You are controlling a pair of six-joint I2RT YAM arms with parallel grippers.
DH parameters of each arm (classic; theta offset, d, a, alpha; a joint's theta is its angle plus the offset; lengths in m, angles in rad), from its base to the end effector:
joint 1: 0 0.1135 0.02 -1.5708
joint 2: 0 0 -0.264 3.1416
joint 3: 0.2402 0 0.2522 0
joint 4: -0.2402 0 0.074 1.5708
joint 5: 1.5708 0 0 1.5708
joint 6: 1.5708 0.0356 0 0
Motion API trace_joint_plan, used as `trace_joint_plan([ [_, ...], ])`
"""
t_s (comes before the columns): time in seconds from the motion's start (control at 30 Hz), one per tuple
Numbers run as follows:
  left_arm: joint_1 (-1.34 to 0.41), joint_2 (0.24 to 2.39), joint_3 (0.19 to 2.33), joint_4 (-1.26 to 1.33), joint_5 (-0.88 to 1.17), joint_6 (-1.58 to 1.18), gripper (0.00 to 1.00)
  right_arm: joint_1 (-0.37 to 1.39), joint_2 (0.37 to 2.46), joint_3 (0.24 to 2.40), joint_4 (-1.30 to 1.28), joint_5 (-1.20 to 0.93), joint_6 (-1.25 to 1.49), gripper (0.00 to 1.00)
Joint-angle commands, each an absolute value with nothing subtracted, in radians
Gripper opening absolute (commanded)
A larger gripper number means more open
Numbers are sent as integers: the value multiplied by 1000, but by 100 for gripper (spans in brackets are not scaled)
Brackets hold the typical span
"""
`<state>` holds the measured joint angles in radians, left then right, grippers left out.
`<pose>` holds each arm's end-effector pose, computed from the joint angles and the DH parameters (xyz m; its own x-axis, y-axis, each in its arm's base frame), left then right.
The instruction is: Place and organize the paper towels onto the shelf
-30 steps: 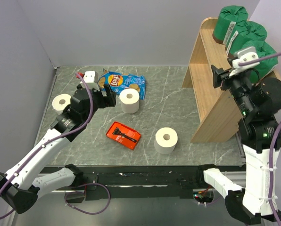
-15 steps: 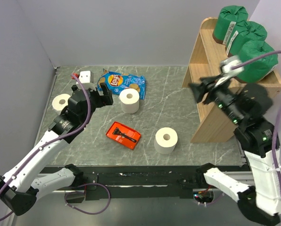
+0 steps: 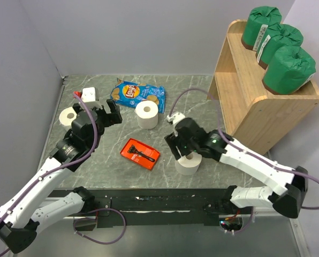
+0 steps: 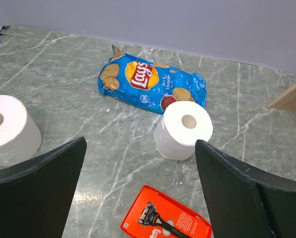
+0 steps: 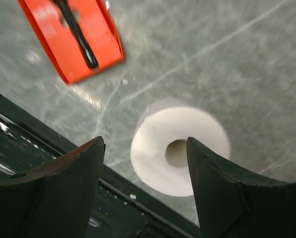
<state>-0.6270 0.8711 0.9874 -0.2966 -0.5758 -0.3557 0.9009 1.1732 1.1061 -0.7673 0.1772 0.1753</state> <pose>0.1640 -0.0949 0.3849 -0.1564 -0.2474 -0.9562 0.0041 0.9680 -0.2511 0.1536 0.1838 0.3196 -0.5747 -0.4491 -0.6841 -0.6072 0.7945 -0.0115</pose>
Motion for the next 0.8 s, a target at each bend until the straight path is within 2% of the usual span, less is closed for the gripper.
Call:
trace_joint_plan([
  [0.0,-632,877,999,-262,-614,-342,98,928,1204,1085,-772,267,279,75],
  [0.53,-634,858,986,-249,-626,-337,98,950,1258,962,-747,212,393,76],
  [0.77,-635,859,983,-247,-624,-337,98,950,1302,931,-712,253,396,75],
])
